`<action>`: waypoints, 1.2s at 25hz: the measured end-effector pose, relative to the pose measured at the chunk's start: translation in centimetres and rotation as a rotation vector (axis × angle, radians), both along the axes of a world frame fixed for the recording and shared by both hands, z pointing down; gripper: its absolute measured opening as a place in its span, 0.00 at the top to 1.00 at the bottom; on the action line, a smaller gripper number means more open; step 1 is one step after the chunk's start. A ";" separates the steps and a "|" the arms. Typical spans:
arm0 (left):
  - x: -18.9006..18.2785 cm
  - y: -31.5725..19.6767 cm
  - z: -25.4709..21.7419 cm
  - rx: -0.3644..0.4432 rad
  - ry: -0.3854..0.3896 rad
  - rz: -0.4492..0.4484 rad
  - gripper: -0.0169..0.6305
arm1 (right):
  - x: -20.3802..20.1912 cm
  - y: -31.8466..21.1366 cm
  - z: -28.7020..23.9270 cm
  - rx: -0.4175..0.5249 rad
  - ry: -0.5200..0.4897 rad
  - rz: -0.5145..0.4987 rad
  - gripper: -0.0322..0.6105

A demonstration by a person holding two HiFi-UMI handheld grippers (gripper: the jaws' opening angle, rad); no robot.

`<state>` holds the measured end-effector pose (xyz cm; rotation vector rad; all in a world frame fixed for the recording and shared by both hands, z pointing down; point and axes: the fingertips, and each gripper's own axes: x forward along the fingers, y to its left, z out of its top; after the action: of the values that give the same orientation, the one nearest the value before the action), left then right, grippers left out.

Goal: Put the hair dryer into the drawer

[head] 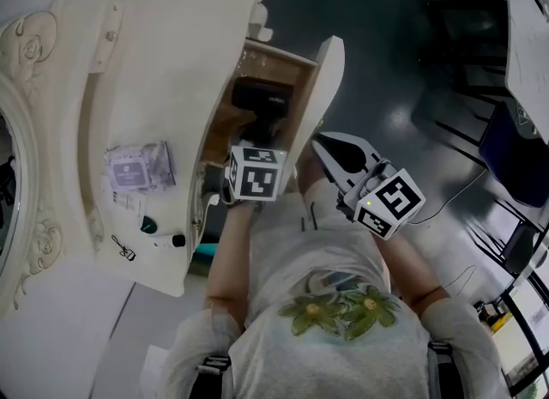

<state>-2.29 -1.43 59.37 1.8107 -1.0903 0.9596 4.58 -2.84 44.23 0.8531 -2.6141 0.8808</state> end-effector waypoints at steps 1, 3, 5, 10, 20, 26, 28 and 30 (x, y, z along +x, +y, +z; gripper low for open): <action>0.0 0.0 0.2 -0.003 0.000 0.000 0.63 | 0.0 0.0 0.1 -0.001 0.000 0.002 0.91; 0.1 -0.1 0.6 -0.009 -0.001 -0.001 0.63 | 0.1 0.0 0.2 -0.003 0.001 0.006 0.91; 0.1 -0.2 1.0 -0.017 -0.003 -0.002 0.63 | 0.3 -0.1 0.4 -0.005 0.005 0.010 0.91; 0.3 -0.5 2.0 -0.031 -0.012 0.003 0.63 | 0.5 -0.3 0.5 -0.006 0.009 0.018 0.91; 0.5 -0.5 3.9 -0.064 -0.032 0.027 0.63 | 0.2 -0.1 0.6 -0.012 0.008 0.021 0.91; 0.6 -0.8 5.1 -0.086 -0.032 0.013 0.63 | 0.2 -0.1 0.6 -0.014 0.009 0.027 0.91; 0.6 -0.8 5.5 -0.093 -0.033 0.005 0.63 | 0.2 -0.1 0.6 -0.014 0.009 0.030 0.91; 0.6 -0.7 6.0 -0.103 -0.037 0.001 0.63 | 0.3 -0.2 0.6 -0.013 0.010 0.033 0.91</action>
<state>-1.74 -2.17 65.39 1.7171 -1.0432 1.0349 4.87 -3.02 44.81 0.8967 -2.5904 0.8988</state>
